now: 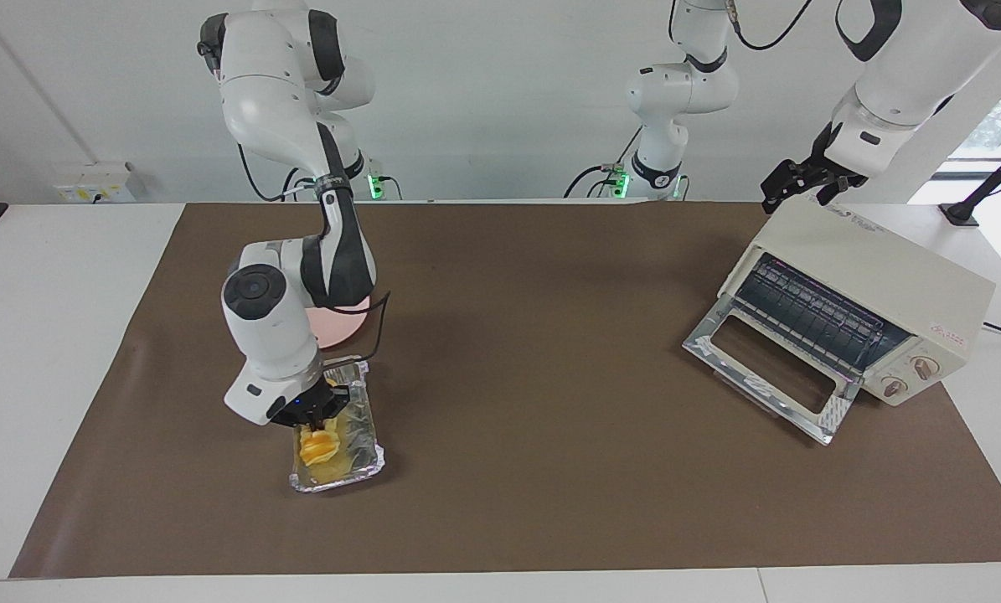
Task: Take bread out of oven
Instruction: 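Carry the bread rolls with the right gripper over the pink plate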
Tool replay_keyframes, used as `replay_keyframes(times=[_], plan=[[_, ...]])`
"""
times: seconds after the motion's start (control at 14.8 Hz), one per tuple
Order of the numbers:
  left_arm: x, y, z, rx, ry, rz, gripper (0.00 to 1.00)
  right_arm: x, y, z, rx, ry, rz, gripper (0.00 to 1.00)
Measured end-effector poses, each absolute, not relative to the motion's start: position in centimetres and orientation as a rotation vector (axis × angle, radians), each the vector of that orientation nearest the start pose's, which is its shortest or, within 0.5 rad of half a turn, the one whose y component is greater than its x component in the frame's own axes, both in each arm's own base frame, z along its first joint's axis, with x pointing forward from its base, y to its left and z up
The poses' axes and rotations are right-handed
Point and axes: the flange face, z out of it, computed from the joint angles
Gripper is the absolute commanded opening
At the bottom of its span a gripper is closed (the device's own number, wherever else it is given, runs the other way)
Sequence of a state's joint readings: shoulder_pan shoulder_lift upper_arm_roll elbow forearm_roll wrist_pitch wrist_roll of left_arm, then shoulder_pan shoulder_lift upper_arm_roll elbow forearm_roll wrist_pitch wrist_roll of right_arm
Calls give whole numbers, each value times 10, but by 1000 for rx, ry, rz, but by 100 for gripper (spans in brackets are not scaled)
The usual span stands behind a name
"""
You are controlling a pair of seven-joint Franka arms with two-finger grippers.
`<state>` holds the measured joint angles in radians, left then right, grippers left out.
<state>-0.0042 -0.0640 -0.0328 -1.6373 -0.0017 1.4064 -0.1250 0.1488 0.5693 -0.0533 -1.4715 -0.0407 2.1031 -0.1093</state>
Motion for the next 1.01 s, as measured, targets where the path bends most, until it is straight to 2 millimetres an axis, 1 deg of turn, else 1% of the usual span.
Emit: replay_keyframes(times=[0.07,0.2,0.27,0.47,0.61,0.67,0.81,1.01], plan=[[515,-20,615,-3114,-137,260,100,711,70,362,-3184,-369,-85,0],[515,-20,615,-3114,-137,260,100,708,74,379,-3182,-377,-52,0],[515,-20,615,-3114,-137,260,100,704,76,390,-3181,-380,-30,0],[515,-20,615,-3114,-137,260,100,686,73,433,-3180,-372,35,0],[515,-20,615,-3114,-137,260,100,666,69,453,-3177,-365,89,0],[515,-20,615,-3114,-137,260,100,654,67,458,-3175,-363,111,0],[515,-20,615,-3114,-137,260,100,628,63,457,-3169,-362,152,0],[515,-20,615,-3114,-137,260,100,585,58,445,-3162,-365,128,0]])
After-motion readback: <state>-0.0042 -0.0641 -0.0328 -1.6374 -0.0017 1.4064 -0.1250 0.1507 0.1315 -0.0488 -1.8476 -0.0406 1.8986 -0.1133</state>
